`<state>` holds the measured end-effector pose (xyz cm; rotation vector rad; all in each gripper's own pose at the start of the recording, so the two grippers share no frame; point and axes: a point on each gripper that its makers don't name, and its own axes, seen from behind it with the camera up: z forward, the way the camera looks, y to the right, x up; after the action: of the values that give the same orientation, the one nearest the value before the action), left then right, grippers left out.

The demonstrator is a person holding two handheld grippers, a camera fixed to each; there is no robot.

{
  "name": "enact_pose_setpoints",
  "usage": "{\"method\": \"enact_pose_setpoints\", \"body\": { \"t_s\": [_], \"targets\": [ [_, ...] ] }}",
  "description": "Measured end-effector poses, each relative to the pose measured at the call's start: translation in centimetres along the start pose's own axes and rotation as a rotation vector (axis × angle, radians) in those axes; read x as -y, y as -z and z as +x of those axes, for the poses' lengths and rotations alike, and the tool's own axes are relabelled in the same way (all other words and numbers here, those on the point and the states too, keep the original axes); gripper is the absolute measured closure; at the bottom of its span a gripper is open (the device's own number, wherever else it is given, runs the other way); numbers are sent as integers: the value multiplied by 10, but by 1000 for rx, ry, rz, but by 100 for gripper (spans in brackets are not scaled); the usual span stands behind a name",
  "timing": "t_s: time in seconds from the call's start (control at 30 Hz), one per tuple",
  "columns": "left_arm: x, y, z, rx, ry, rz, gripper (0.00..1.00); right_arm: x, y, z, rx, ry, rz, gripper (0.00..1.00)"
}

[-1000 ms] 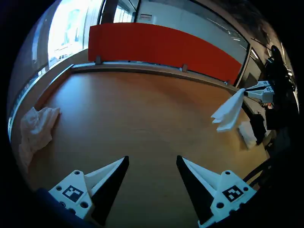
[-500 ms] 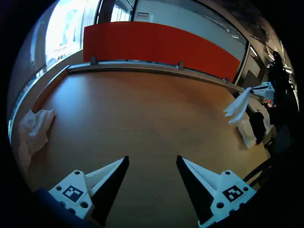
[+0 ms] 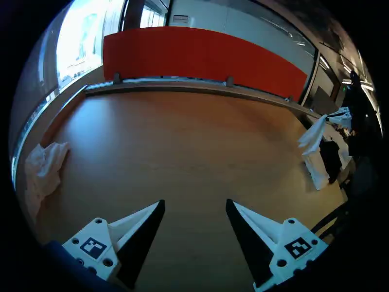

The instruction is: Fold towel

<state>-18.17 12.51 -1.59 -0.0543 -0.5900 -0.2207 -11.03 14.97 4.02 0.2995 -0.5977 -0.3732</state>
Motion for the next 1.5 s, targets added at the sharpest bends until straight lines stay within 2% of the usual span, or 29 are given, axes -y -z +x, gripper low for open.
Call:
{"method": "enact_pose_setpoints", "body": {
  "t_s": [0.2,0.5,0.8,1.1,1.5],
  "targets": [
    [-9,-2,2,3,-12,-7,8,-11,7,-17,18,-14,-16,96],
    [-17,-3,1,6,-25,-19,7,-6,23,-44,40,-40,-33,96],
    [-19,-2,0,10,-33,-30,7,10,42,-91,87,-70,-54,96],
    [-18,0,-1,9,-41,-36,7,9,58,-142,153,-102,-98,96],
    [-20,3,-2,8,-55,-39,7,12,63,-179,206,-131,-129,96]
  ]
}}
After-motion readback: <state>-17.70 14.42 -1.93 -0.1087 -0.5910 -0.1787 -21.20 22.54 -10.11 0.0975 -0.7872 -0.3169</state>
